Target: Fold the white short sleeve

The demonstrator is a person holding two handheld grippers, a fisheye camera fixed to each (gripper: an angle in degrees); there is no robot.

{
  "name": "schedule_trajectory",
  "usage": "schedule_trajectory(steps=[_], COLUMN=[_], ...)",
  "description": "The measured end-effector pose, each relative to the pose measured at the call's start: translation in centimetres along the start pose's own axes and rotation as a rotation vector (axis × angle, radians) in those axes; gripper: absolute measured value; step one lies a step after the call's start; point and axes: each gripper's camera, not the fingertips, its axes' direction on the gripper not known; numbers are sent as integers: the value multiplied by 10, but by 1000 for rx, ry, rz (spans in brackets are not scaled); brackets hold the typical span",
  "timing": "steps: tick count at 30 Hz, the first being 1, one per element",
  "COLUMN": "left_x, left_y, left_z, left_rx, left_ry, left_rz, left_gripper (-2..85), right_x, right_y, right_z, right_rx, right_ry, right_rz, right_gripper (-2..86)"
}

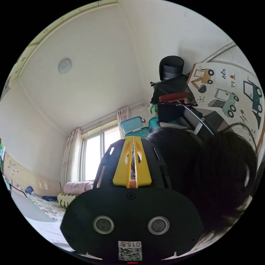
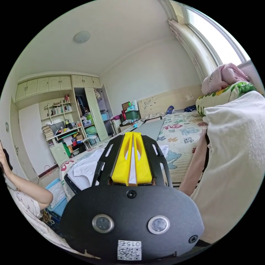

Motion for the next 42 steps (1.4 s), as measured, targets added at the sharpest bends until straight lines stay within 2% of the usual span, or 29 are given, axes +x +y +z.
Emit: schedule_trajectory(steps=[4, 7, 12, 15, 17, 19, 21, 23, 24, 26, 27, 29, 32, 38, 42], left_x=[-23, -28, -51, -90, -144, -210, -290, -390, -411, -492, -511, -571, -611, -635, -620], left_y=[11, 18, 43, 72, 104, 137, 187, 289, 321, 461, 495, 624, 753, 976, 1059], left_z=[-7, -17, 3, 6, 16, 43, 81, 148, 166, 233, 247, 303, 370, 459, 476], left_rx=[-11, 8, -160, -202, -253, -370, -526, -806, -889, -1220, -1288, -1497, -1614, -1837, -1917], left_ry=[-3, -26, -4, -156, -352, -433, -416, -472, -514, -580, -574, -476, -382, -331, -371], left_rz=[-35, 36, 73, 130, 219, 199, 120, 108, 131, 173, 150, 5, -93, -85, 22], left_gripper=[-9, -9, -9, -7, -3, 4, 18, 65, 72, 99, 104, 118, 122, 120, 101], right_x=[18, 24, 29, 35, 34, 31, 31, 32, 34, 47, 52, 67, 77, 90, 102], right_y=[-12, -25, -43, -33, -16, 4, 26, 58, 65, 88, 93, 112, 130, 159, 169], right_z=[0, -7, -16, -29, -35, -37, -34, -34, -34, -33, -32, -29, -11, 9, 20], right_rx=[3, 24, -60, -119, -230, -347, -461, -526, -529, -526, -522, -477, -503, -506, -492], right_ry=[-41, -20, 73, 65, 12, -57, -119, -180, -177, -154, -148, -115, -133, -55, -38], right_rz=[45, 18, -119, -189, -272, -347, -384, -461, -472, -483, -481, -475, -477, -498, -489], right_gripper=[-4, -3, -1, 6, 15, 27, 56, 78, 82, 97, 98, 101, 107, 93, 71])
